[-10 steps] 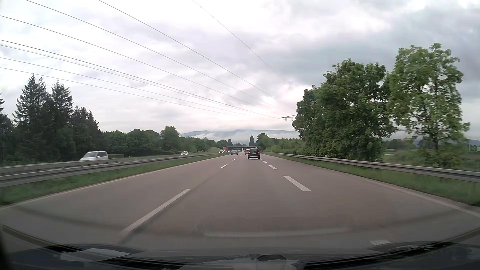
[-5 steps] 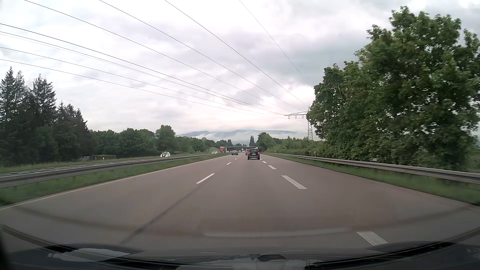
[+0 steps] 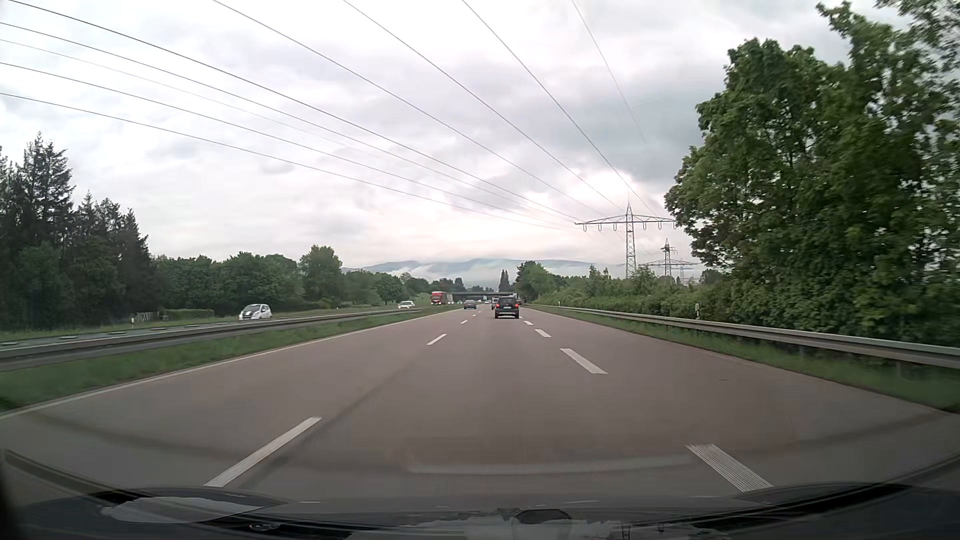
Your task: Follow the waypoints while adhering to traffic rules and regulations
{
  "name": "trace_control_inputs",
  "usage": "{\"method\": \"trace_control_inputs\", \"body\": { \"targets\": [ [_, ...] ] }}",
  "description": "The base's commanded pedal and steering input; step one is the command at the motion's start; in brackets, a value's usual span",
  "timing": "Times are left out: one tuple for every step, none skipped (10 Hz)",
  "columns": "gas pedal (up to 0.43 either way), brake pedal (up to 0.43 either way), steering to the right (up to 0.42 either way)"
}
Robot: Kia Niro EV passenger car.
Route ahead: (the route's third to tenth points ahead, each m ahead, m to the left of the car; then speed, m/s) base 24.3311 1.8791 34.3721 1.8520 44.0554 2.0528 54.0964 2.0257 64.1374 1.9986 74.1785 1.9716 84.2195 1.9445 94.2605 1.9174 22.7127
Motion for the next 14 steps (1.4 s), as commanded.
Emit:
{"method": "trace_control_inputs", "body": {
  "targets": [
    [0.138, 0.000, 0.000],
    [0.138, 0.000, 0.000],
    [0.138, 0.000, 0.000],
    [0.138, 0.000, 0.000],
    [0.150, 0.000, 0.000],
    [0.150, 0.000, 0.000],
    [0.150, 0.000, 0.000],
    [0.150, 0.000, 0.000],
    [0.150, 0.000, 0.000],
    [0.150, 0.000, 0.000],
    [0.150, 0.000, 0.000],
    [0.150, 0.000, 0.000],
    [0.150, 0.000, 0.000],
    [0.150, 0.000, 0.000]
  ]
}}
